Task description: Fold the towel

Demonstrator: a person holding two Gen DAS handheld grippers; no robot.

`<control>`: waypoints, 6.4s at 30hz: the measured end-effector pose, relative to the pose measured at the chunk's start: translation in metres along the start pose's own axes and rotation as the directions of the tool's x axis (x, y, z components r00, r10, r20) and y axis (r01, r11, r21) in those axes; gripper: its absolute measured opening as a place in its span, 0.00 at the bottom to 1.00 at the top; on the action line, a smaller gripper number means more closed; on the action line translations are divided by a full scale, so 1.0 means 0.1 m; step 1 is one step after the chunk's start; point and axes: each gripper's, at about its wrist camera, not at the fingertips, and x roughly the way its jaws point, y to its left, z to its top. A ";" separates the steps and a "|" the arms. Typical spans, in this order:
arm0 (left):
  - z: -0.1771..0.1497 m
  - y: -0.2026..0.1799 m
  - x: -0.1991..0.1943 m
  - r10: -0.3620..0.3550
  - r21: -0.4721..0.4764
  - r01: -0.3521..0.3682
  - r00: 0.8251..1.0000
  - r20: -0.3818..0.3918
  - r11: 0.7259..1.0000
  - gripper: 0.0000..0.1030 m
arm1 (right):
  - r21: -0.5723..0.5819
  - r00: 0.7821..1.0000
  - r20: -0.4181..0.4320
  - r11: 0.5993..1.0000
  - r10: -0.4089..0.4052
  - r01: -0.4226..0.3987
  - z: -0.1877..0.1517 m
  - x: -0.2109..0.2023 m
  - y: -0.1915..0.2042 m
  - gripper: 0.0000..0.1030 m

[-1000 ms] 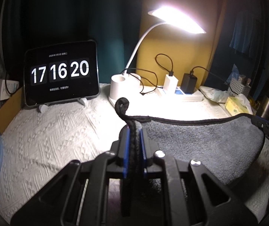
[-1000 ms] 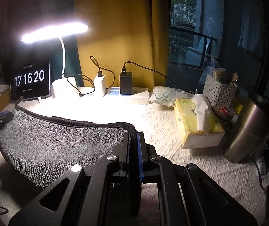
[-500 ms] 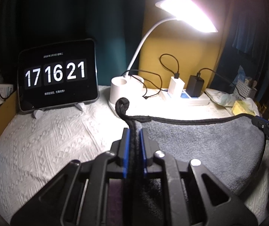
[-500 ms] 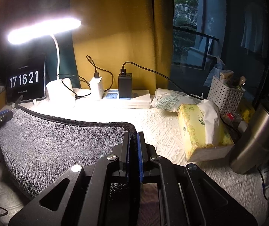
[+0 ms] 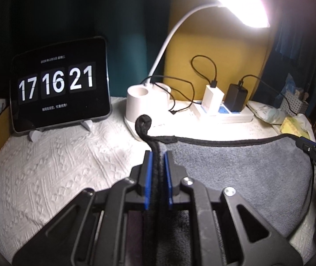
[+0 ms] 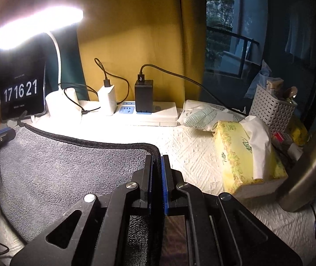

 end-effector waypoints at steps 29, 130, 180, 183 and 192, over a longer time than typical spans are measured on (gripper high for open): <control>-0.05 0.06 0.75 0.008 -0.021 -0.013 0.976 -0.219 1.000 0.13 | 0.016 0.984 -0.179 1.000 0.002 0.001 -0.16 0.70 -0.07 0.08; -0.71 -0.09 -1.50 -0.097 0.005 0.097 0.994 0.051 0.995 0.75 | 0.019 1.000 -0.008 1.000 -0.004 0.004 -0.48 -1.49 0.47 0.47; -1.40 -0.09 -2.89 -0.119 0.067 0.101 0.919 0.376 0.993 0.82 | 0.054 0.971 0.240 0.999 -0.015 0.002 -1.05 -2.79 0.80 0.47; -1.43 -0.03 -2.94 -0.116 0.041 0.109 0.913 0.392 0.993 0.85 | 0.053 0.967 0.252 0.999 -0.023 0.010 -1.09 -2.84 0.80 0.47; -1.53 -0.03 -3.09 -0.082 0.052 0.065 0.883 0.463 0.997 0.87 | 0.039 0.960 0.275 0.998 -0.049 0.040 -1.20 -2.99 0.93 0.47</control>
